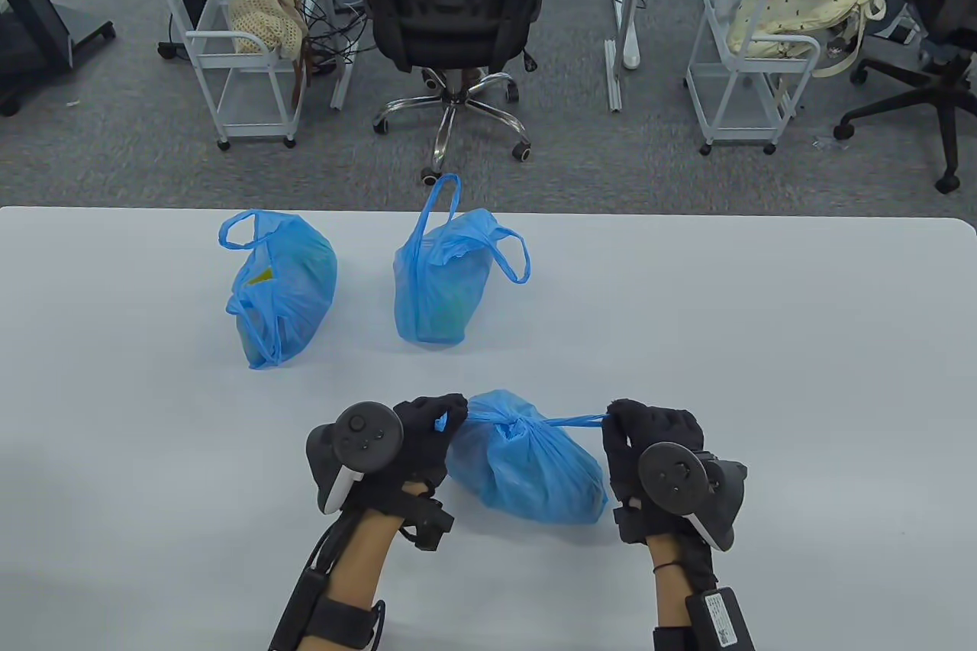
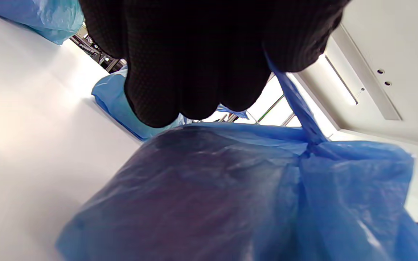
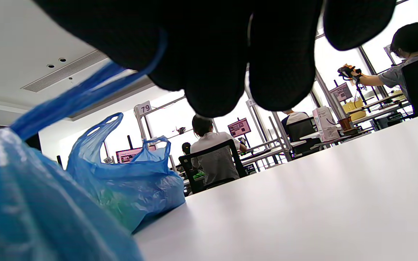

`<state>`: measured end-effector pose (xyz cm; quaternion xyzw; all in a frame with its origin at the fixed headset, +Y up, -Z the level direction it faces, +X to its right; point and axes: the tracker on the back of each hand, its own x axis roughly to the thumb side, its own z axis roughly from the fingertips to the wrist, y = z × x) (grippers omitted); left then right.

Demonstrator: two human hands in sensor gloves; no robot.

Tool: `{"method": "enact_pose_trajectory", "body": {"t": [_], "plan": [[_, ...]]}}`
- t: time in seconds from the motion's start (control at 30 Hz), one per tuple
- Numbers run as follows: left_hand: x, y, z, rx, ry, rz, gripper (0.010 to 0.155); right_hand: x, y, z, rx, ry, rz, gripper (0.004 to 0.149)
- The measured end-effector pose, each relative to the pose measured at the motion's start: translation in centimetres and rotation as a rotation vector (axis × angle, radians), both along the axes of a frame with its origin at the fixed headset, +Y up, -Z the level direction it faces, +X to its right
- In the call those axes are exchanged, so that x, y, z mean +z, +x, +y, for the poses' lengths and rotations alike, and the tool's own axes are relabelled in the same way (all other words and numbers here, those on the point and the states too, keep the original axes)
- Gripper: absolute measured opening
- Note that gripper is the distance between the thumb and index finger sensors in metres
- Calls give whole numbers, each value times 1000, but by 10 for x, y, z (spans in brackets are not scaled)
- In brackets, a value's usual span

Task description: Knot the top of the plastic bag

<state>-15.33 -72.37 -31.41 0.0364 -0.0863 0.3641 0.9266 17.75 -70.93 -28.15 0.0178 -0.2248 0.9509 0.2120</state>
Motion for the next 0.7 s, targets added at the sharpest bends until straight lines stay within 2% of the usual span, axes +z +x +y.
{"method": "enact_pose_trajectory", "body": {"t": [0.27, 0.33, 0.47, 0.6, 0.7], "plan": [[-8, -9, -13, -210, -141, 19, 43, -4, 9, -10, 81, -94, -80, 36], [-9, -12, -16, -180, -156, 10, 44, -5, 9, -12, 54, -98, -77, 36], [-11, -15, -25, -116, -160, -80, 45, -3, 11, -8, 64, -45, -99, 37], [-12, -19, -31, -77, -183, -98, 46, 3, 5, -2, 36, 32, -96, 37], [-11, -18, -30, -115, -168, -98, 46, 7, -2, 5, 43, 107, -76, 37]]}}
